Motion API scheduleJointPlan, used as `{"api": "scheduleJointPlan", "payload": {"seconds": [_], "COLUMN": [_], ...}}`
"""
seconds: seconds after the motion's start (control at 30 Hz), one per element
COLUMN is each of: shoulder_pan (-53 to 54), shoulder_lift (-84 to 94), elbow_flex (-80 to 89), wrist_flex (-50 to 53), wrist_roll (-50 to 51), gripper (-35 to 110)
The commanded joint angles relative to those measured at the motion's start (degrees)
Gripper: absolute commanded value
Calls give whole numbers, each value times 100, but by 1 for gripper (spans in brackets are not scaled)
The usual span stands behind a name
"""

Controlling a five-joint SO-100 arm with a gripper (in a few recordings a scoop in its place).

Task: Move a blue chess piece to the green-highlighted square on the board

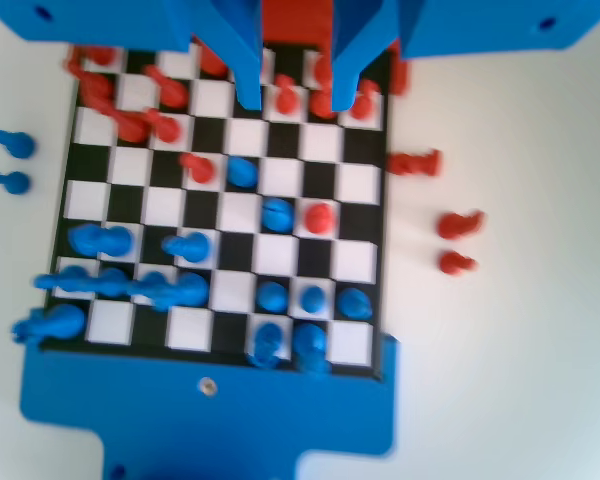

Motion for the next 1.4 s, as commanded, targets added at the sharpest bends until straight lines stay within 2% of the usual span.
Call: {"api": "scheduleJointPlan", "payload": {"seconds": [0.0,0.23,0.63,1.37], "shoulder_pan": [-519,-1143,-1397,-1723], "shoulder_lift": [1134,1687,1775,1723], "elbow_flex": [773,2276,3744,4632], "wrist_flex": [-527,-1626,-2707,-3735], "wrist_roll": [360,782,958,1063], "gripper": [9,10,10,10]}}
